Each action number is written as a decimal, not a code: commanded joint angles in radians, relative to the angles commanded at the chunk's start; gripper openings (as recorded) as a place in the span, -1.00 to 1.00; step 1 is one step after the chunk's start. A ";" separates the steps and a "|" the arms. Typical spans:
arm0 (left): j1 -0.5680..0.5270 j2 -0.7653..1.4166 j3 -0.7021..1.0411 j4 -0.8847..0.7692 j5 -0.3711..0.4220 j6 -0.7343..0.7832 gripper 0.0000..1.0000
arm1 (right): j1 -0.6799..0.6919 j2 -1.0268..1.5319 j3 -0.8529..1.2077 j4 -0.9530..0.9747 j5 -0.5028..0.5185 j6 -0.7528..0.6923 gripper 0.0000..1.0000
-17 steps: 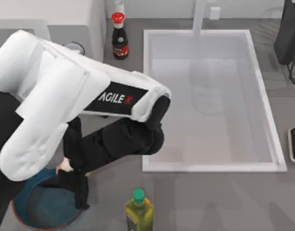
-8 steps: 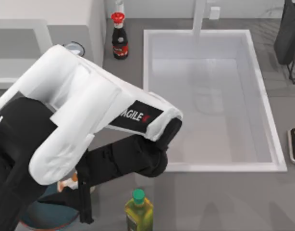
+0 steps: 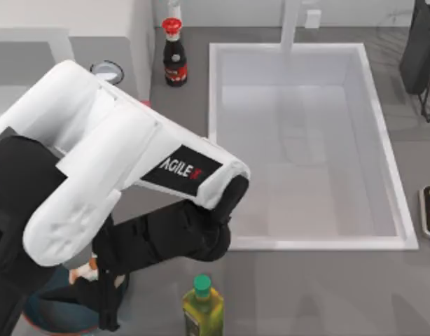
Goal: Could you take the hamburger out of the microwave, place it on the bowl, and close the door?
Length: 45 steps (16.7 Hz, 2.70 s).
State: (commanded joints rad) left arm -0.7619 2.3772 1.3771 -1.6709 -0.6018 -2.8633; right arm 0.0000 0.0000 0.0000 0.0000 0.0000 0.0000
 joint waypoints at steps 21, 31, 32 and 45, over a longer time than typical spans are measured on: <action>0.026 -0.002 -0.096 0.066 -0.025 0.014 0.81 | 0.000 0.000 0.000 0.000 0.000 0.000 1.00; 0.012 -0.049 -0.087 0.050 -0.053 -0.045 1.00 | 0.000 0.000 0.000 0.000 0.000 0.000 1.00; 0.012 -0.049 -0.087 0.050 -0.053 -0.045 1.00 | 0.000 0.000 0.000 0.000 0.000 0.000 1.00; 0.235 -0.761 -0.360 0.522 0.112 0.885 1.00 | 0.000 0.000 0.000 0.000 0.000 0.000 1.00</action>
State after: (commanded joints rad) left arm -0.5268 1.6160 1.0167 -1.1490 -0.4899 -1.9783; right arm 0.0000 0.0000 0.0000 0.0000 0.0000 0.0000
